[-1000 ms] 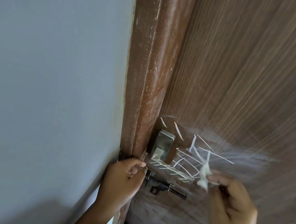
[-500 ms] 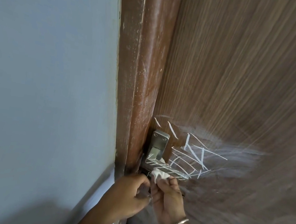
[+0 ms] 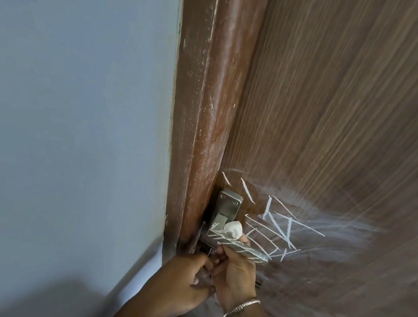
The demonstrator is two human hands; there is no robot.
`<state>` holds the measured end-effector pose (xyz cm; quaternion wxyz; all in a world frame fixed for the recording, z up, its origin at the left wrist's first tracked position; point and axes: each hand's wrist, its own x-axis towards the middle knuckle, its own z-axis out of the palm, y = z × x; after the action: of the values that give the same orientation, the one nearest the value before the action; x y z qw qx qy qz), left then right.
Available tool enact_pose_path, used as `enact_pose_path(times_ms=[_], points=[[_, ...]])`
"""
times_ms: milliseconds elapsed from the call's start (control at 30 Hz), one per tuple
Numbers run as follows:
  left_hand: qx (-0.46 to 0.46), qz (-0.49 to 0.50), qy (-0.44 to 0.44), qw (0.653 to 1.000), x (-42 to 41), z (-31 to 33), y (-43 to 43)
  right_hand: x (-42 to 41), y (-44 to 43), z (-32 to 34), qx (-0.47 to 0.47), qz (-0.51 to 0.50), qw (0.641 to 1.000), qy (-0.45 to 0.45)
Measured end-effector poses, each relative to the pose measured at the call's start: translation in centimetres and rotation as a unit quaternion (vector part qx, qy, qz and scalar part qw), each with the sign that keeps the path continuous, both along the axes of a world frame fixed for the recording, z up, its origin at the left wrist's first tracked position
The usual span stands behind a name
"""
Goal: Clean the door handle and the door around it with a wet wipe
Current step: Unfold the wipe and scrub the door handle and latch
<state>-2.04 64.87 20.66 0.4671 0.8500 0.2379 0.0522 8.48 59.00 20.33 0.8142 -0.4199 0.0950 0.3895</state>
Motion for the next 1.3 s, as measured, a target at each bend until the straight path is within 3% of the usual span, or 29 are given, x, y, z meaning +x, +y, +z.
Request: enact_pose_path(times_ms=[367,467,700,1167,1300], points=[[0.005,0.034,-0.005,0.999,-0.1,-1.1,0.5,-0.2,0.3,0.3,-0.037,-0.074,0.993,-0.081],[0.036,0.053,0.0,0.998,-0.1,-1.0,0.7,-0.5,-0.3,-0.6,-0.071,-0.059,0.993,-0.07],[0.055,0.094,-0.021,0.994,0.1,-1.7,0.7,-1.2,0.4,0.0,-0.033,-0.036,0.997,-0.065],[0.058,0.175,-0.055,0.981,-0.2,-2.1,0.5,-2.5,3.6,1.1,-0.099,-0.069,0.992,-0.04],[0.035,0.174,-0.07,0.982,-0.2,-2.4,0.3,-1.4,2.2,0.4,-0.066,-0.123,0.99,-0.024]])
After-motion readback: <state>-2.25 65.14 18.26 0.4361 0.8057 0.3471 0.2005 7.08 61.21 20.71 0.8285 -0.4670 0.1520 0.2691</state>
